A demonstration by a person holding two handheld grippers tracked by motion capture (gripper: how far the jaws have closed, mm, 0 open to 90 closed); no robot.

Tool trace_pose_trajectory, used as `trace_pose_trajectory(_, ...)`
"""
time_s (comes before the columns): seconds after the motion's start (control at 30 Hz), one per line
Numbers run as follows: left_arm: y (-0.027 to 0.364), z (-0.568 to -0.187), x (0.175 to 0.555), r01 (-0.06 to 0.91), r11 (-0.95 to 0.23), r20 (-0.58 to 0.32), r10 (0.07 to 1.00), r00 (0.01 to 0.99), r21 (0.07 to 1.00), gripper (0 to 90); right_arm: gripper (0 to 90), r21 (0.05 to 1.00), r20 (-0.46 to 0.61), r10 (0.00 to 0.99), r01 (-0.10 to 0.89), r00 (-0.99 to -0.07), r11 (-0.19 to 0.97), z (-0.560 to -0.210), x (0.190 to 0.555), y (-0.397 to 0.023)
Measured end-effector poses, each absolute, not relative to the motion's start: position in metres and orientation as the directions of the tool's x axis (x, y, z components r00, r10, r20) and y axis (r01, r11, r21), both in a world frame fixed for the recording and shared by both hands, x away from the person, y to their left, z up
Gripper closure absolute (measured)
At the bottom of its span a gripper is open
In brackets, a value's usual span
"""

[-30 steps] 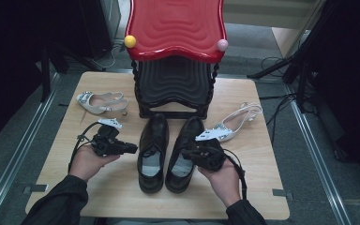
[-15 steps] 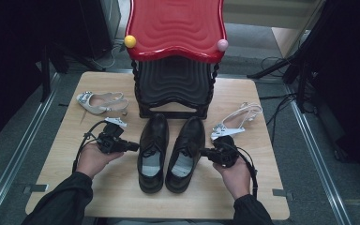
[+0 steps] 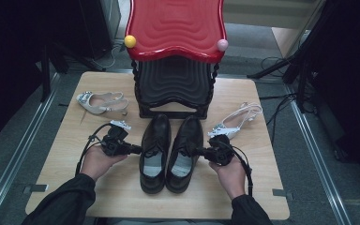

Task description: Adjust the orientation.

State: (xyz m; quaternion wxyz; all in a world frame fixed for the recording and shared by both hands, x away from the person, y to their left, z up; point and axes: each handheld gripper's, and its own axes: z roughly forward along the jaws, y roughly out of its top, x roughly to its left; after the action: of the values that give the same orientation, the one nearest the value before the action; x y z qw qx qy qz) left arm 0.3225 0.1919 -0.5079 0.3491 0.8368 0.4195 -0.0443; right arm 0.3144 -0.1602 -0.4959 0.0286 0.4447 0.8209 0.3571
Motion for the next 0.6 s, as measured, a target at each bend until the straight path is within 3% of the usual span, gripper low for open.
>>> trace_pose_trajectory(0.6,0.180,-0.507,0.312,0.738,-0.422,-0.424,0.621,0.659,0.527,90.0,90.0,0.618,0.296,0.753,0.719,-0.588,0.319,-0.493,0.322,-0.164)
